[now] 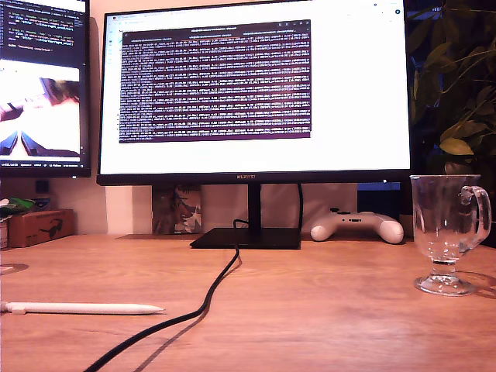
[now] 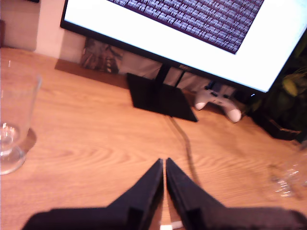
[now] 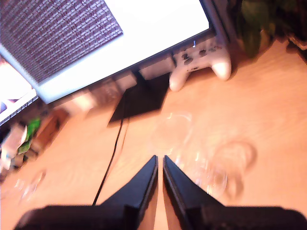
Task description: Pick the small glass cups in front of you with each of your hands, and place them behind the white pen
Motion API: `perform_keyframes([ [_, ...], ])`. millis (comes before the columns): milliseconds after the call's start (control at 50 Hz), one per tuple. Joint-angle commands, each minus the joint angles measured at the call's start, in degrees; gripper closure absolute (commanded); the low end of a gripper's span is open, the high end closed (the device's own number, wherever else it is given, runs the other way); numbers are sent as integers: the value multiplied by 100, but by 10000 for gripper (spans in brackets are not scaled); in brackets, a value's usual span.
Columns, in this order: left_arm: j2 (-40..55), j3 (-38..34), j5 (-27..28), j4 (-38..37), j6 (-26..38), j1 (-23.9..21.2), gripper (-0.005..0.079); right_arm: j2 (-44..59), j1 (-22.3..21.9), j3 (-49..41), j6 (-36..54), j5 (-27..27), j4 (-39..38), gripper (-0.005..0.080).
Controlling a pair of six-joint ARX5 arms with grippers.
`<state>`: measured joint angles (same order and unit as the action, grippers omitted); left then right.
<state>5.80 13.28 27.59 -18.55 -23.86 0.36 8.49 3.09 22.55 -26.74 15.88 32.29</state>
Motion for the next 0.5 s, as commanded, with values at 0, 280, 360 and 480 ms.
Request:
perform_keyframes([
  [0,385,245,61,-282,44,-15,761,450,28,210,37,68,278,764],
  [280,2337,1628,50,-1624,1115,-15,761,2472,28,1515,466,352,1340,764],
  [360,2837,1882,2,-1731,1545,-15,761,3121,28,1853,688,304,1624,759],
  [480,3440,2105,7,-1749,1550,-15,761,4052,59,2347,1038,293,2044,649],
])
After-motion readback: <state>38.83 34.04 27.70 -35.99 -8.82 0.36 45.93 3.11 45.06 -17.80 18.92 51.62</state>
